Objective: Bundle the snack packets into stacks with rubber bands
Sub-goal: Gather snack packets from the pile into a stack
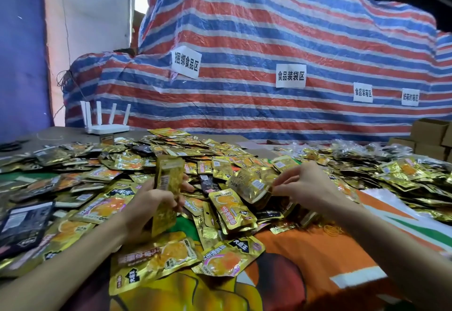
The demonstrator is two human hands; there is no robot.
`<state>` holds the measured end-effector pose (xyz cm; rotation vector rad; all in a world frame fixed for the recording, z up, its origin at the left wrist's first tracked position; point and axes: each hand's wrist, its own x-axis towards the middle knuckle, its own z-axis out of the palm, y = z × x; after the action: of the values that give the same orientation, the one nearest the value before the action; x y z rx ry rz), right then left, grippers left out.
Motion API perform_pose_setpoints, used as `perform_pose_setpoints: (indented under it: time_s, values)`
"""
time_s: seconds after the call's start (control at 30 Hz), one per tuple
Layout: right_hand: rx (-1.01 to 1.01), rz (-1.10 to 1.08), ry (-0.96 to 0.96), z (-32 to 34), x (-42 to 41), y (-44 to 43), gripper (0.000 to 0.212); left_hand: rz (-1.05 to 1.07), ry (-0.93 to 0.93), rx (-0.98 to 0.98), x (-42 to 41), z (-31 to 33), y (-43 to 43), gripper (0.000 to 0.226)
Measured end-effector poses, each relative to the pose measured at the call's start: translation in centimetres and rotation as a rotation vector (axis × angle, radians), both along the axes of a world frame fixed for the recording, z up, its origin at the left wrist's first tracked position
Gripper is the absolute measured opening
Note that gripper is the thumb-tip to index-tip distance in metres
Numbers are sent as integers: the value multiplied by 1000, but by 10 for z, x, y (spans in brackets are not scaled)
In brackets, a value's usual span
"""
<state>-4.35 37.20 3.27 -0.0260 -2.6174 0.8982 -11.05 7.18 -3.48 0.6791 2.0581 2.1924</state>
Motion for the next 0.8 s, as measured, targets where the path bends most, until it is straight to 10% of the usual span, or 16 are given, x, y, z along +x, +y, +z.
perform_pose_setpoints:
  time_s: [0.53, 0.8]
  values:
    - [-640, 287, 54, -55, -86, -164, 11, 283, -330, 159, -12, 6, -12, 38]
    - [-480, 277, 136, -69, -85, -161, 15, 453, -151, -40, -17, -3, -2, 10]
